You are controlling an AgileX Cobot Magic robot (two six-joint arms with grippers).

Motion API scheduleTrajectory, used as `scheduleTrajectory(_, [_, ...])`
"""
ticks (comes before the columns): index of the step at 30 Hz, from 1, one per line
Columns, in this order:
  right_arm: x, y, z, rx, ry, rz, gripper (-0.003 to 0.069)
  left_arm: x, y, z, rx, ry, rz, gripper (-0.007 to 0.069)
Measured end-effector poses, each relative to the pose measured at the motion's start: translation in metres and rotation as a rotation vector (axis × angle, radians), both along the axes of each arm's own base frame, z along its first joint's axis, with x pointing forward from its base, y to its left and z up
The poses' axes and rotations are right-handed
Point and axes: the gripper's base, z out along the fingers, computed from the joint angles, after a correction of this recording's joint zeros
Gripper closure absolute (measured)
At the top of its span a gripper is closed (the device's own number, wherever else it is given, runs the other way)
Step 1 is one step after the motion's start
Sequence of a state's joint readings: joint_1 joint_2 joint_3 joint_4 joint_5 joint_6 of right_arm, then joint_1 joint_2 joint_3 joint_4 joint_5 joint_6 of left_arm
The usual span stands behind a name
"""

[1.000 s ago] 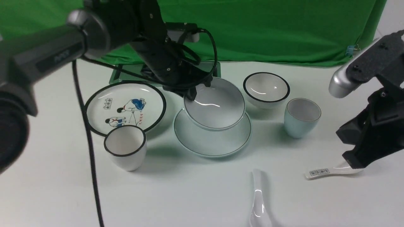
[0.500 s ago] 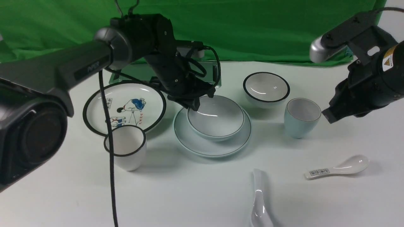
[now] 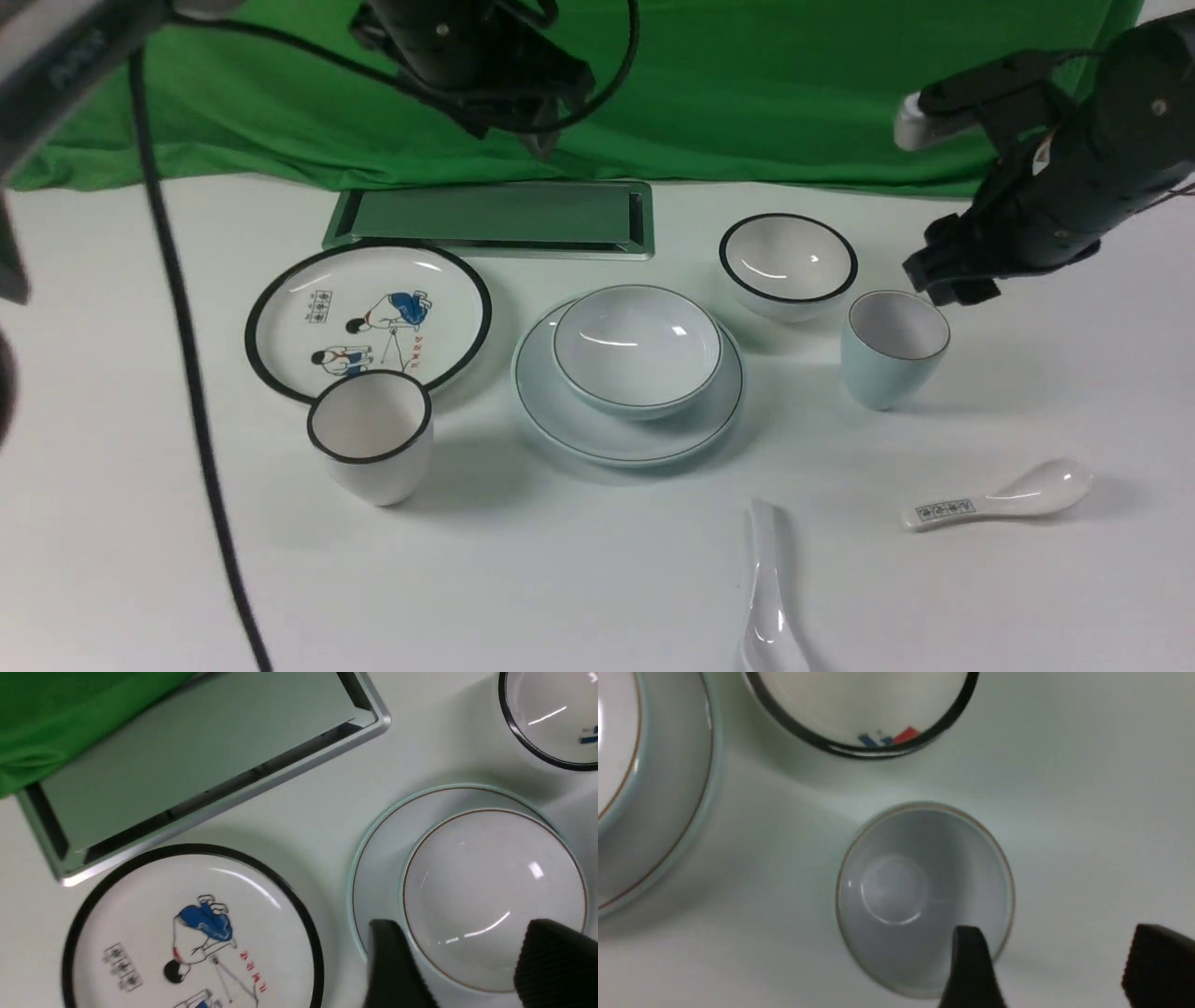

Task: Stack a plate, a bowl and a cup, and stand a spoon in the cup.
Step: Use the right arm to grab a blue teacup, then use the right arm to put the blue teacup into the blue rice bowl in the middle

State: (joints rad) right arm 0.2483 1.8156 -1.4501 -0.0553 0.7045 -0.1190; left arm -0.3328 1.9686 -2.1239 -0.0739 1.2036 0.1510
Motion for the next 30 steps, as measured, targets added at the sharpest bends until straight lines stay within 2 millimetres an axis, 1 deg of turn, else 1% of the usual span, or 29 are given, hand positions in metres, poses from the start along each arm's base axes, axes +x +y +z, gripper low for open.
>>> scheduleTrajectory(2, [0.011, 0.003, -0.017, 0.005, 0.018, -0.011, 0.0202, -0.017, 0.007, 0.008, 0.018, 0.001, 0.004, 0.0438])
scheduleTrajectory(4, [0.018, 0.005, -0.033, 0.005, 0.042, -0.020, 0.0202, -0.032, 0.013, 0.010, 0.031, 0.018, 0.005, 0.0527])
scheduleTrajectory(5, [0.020, 0.006, -0.038, 0.004, 0.048, -0.021, 0.0202, -0.037, 0.015, 0.005, 0.040, 0.042, 0.005, 0.0557])
scheduleTrajectory(6, [0.024, 0.007, -0.049, 0.004, 0.065, -0.027, 0.0202, -0.048, 0.019, 0.003, 0.045, 0.056, 0.005, 0.0612])
scheduleTrajectory(7, [0.026, 0.007, -0.055, 0.003, 0.076, -0.029, 0.0205, -0.054, 0.021, -0.004, 0.053, 0.079, 0.006, 0.0631])
scheduleTrajectory(8, [0.027, 0.007, -0.055, 0.003, 0.074, -0.028, 0.0207, -0.055, 0.021, -0.005, 0.052, 0.077, 0.006, 0.0635])
scheduleTrajectory(9, [0.029, 0.008, -0.065, 0.001, 0.089, -0.030, 0.0241, -0.069, 0.026, -0.014, 0.057, 0.090, 0.008, 0.0655])
scheduleTrajectory(10, [0.030, 0.008, -0.067, 0.000, 0.093, -0.031, 0.0282, -0.075, 0.028, -0.017, 0.054, 0.087, 0.009, 0.0659])
scheduleTrajectory(12, [0.030, 0.008, -0.069, 0.000, 0.096, -0.031, 0.0410, -0.090, 0.033, -0.023, 0.047, 0.083, 0.016, 0.0665])
scheduleTrajectory(14, [0.030, 0.008, -0.062, 0.008, 0.087, -0.035, 0.0541, -0.105, 0.039, -0.028, 0.037, 0.076, 0.030, 0.0665])
scheduleTrajectory(15, [0.030, 0.009, -0.056, 0.011, 0.075, -0.036, 0.0566, -0.111, 0.041, -0.029, 0.033, 0.073, 0.033, 0.0665])
scheduleTrajectory(18, [0.030, 0.010, -0.033, 0.010, 0.054, -0.022, 0.0573, -0.129, 0.047, -0.033, 0.024, 0.061, 0.041, 0.0664])
scheduleTrajectory(19, [0.029, 0.013, -0.022, 0.011, 0.053, -0.006, 0.0574, -0.135, 0.049, -0.033, 0.019, 0.055, 0.046, 0.0663])
scheduleTrajectory(20, [0.028, 0.019, -0.006, 0.030, 0.053, 0.027, 0.0574, -0.142, 0.052, -0.032, 0.013, 0.042, 0.049, 0.0664])
scheduleTrajectory(22, [0.025, 0.032, 0.013, 0.077, 0.059, 0.091, 0.0574, -0.148, 0.054, -0.032, 0.007, 0.029, 0.050, 0.0662])
scheduleTrajectory(23, [0.023, 0.043, 0.022, 0.111, 0.062, 0.140, 0.0574, -0.150, 0.054, -0.031, 0.003, 0.019, 0.051, 0.0662])
scheduleTrajectory(25, [0.019, 0.062, 0.034, 0.164, 0.062, 0.224, 0.0574, -0.152, 0.055, -0.029, -0.004, 0.005, 0.052, 0.0662])
scheduleTrajectory(26, [0.017, 0.080, 0.039, 0.186, 0.063, 0.282, 0.0574, -0.152, 0.055, -0.028, -0.013, -0.005, 0.053, 0.0662])
scheduleTrajectory(29, [0.020, 0.106, 0.035, 0.201, 0.068, 0.342, 0.0574, -0.151, 0.054, -0.028, -0.025, -0.018, 0.054, 0.0662])
scheduleTrajectory(30, [0.022, 0.113, 0.029, 0.200, 0.077, 0.354, 0.0574, -0.151, 0.054, -0.027, -0.029, -0.021, 0.054, 0.0662])
